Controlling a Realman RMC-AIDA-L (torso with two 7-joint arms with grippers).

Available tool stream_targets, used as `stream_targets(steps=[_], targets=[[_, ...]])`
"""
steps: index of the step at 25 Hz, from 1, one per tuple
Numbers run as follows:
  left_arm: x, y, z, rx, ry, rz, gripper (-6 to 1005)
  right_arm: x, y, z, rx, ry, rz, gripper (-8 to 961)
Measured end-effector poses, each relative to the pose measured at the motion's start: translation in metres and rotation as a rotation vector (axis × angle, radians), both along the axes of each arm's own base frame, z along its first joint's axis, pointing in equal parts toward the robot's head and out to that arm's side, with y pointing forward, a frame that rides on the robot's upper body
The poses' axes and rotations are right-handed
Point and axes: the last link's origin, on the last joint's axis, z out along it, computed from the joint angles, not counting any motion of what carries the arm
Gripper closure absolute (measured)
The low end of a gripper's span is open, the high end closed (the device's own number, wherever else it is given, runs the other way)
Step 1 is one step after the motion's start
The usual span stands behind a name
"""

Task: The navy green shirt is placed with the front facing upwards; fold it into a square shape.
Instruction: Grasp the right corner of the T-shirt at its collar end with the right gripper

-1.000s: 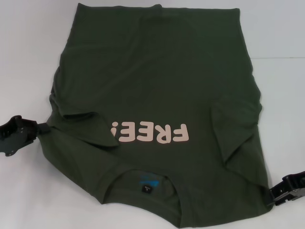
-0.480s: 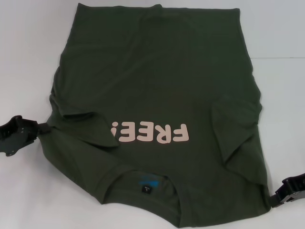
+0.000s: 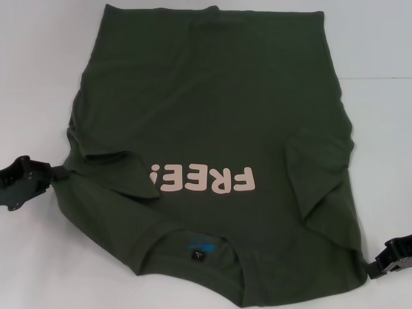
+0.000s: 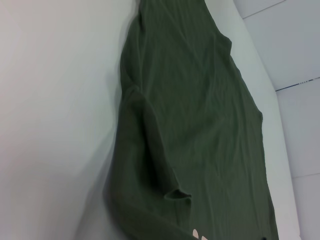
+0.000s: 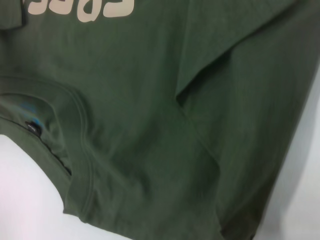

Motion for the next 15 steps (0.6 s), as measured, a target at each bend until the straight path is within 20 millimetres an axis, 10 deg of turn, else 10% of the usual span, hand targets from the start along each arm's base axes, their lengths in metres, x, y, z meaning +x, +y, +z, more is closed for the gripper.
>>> stream_targets(steps=[11, 15], targets=[[-0.003, -0.0017, 0.0022, 0.02, -0.005, 0.006, 944, 0.0, 0.0005, 0.0036, 0.008, 0.009, -0.007, 816], [-0.0035, -0.0021, 0.0023, 0.02, -0.005, 0.007, 944, 0.0009, 0.0001, 0.0044, 0.009, 0.005, -0.013, 640]])
